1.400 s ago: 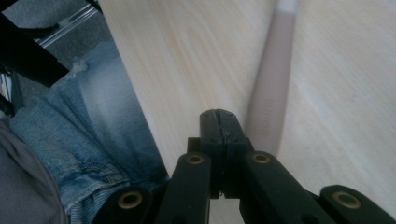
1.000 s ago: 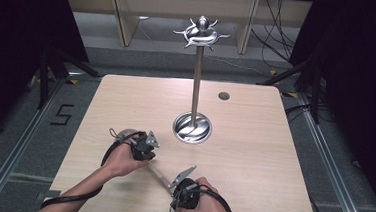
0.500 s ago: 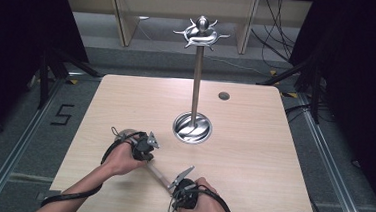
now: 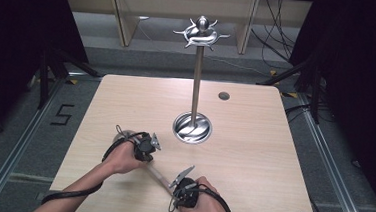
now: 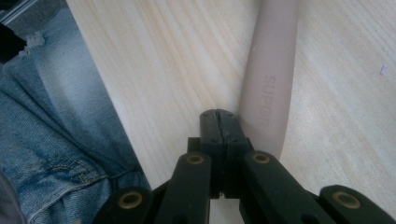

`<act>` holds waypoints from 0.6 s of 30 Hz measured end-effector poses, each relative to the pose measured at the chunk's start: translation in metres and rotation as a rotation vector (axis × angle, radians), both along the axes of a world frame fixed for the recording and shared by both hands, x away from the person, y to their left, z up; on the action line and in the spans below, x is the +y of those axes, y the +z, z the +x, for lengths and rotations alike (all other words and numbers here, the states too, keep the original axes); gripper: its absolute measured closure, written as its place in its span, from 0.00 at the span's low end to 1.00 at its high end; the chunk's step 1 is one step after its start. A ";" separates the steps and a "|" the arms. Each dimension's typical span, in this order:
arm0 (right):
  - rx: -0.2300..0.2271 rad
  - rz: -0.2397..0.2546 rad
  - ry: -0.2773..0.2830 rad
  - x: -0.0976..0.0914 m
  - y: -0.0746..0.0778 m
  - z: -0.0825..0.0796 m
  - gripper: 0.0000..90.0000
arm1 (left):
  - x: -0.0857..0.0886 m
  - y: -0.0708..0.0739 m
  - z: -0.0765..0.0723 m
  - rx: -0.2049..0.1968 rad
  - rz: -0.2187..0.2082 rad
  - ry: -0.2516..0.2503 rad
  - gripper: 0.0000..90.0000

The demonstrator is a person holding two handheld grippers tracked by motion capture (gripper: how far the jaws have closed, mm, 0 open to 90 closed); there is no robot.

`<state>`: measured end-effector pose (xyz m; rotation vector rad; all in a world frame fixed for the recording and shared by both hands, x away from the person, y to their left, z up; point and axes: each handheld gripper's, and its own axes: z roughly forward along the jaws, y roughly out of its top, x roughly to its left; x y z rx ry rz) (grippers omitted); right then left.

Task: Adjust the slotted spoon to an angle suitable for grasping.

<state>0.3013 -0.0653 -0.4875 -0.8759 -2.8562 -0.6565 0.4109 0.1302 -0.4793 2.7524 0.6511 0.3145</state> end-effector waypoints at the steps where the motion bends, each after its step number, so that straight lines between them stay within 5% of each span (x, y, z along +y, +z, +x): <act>1: -0.006 -0.002 -0.006 0.000 0.000 0.000 1.00 | 0.000 0.000 0.000 -0.004 0.007 -0.008 0.99; 4: -0.005 -0.001 -0.010 -0.002 0.000 0.003 1.00 | 0.002 0.002 0.000 0.017 0.036 -0.016 0.99; 14: -0.051 -0.025 -0.061 -0.009 0.002 0.015 1.00 | 0.006 0.002 -0.006 0.049 0.025 0.010 0.99; 18: -0.068 -0.028 -0.086 -0.010 0.002 0.022 1.00 | 0.008 0.002 -0.007 0.067 0.037 -0.026 0.99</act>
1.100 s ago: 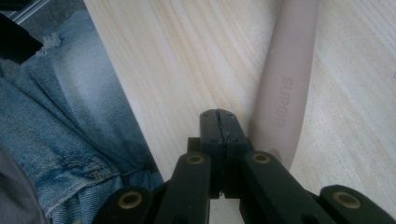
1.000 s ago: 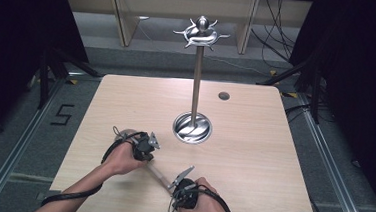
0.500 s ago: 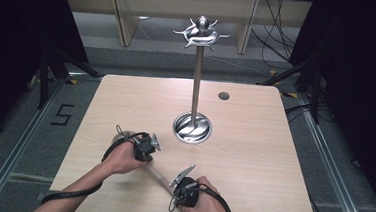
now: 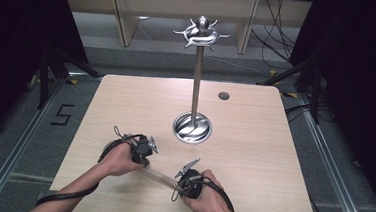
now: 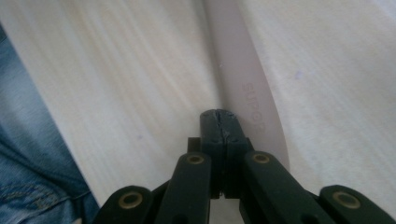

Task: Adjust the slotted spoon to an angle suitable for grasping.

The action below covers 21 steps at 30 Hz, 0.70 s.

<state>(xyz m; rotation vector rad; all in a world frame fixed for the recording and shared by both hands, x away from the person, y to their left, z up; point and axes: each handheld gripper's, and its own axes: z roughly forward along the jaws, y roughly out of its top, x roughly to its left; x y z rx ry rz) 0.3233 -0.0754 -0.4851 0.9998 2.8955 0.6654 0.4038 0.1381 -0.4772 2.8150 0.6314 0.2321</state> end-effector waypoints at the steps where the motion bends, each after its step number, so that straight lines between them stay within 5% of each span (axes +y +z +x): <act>1: 0.012 -0.002 -0.029 0.001 0.001 0.000 1.00 | 0.000 -0.001 -0.001 0.009 -0.013 0.000 1.00; 12: -0.036 -0.025 -0.081 0.003 0.000 0.024 1.00 | 0.005 -0.002 -0.011 0.071 -0.056 -0.011 0.99; 21: -0.053 -0.032 -0.128 0.007 -0.001 0.040 1.00 | -0.003 -0.002 -0.024 0.120 -0.063 -0.079 0.99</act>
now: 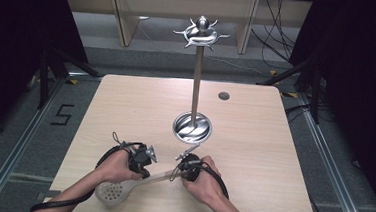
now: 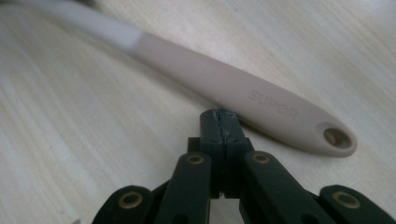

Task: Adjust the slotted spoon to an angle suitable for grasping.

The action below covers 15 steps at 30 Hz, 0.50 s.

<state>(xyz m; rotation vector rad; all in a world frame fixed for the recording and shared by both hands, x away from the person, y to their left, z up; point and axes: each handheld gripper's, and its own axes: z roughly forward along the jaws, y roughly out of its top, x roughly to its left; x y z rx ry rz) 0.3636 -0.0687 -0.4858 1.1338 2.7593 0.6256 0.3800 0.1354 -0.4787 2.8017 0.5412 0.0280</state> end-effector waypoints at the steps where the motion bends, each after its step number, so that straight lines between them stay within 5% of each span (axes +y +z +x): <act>1: -0.005 0.008 -0.005 0.001 0.000 0.001 1.00 | -0.001 -0.001 -0.001 0.000 -0.009 0.004 0.99; 15: -0.009 0.028 -0.021 0.010 -0.001 0.014 1.00 | -0.011 0.003 -0.008 0.005 -0.027 -0.024 0.99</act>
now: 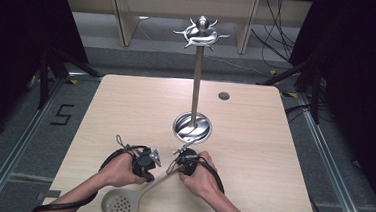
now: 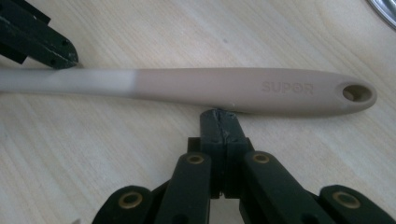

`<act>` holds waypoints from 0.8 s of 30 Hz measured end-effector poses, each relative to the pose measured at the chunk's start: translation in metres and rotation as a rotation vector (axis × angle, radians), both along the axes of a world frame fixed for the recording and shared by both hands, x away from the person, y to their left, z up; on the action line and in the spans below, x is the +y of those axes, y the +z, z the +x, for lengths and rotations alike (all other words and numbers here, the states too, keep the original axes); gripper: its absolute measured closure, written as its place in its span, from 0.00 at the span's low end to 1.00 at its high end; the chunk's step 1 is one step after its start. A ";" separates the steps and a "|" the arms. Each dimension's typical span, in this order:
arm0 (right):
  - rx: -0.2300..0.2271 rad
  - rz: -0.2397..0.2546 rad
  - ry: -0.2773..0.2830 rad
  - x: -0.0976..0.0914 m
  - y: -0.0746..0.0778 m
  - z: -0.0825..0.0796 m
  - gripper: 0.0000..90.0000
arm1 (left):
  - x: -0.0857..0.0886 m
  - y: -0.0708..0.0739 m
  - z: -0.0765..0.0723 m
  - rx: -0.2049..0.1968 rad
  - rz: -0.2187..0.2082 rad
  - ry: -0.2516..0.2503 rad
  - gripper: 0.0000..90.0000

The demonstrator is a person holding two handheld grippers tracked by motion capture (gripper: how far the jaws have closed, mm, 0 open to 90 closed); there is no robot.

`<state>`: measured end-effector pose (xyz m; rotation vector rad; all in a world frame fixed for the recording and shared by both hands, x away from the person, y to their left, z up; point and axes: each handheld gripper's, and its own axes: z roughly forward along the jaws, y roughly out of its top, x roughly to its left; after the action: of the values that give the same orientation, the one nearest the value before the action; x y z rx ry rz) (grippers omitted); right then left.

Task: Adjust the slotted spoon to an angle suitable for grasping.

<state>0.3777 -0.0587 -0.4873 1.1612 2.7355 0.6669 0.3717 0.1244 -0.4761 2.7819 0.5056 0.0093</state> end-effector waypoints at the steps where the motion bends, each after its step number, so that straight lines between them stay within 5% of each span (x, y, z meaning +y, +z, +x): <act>1: -0.001 0.000 0.004 0.001 0.000 0.000 1.00 | 0.000 0.000 0.000 0.000 -0.005 0.005 0.99; 14: 0.000 0.008 0.037 0.021 0.002 -0.005 1.00 | 0.002 0.001 0.002 -0.012 -0.001 0.007 0.99; 17: -0.002 0.014 0.044 0.025 0.005 -0.006 1.00 | 0.002 -0.001 0.000 -0.019 -0.028 0.046 0.99; 22: -0.037 0.018 0.079 0.032 0.010 -0.002 1.00 | 0.002 0.002 0.000 -0.034 -0.013 0.031 0.99; 24: -0.036 0.026 0.084 0.032 0.009 -0.002 1.00 | 0.002 0.001 -0.002 0.013 -0.041 0.071 0.99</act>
<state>0.3762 -0.0270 -0.4781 1.0339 2.7661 0.7277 0.3694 0.1265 -0.4754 2.7242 0.6002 -0.0032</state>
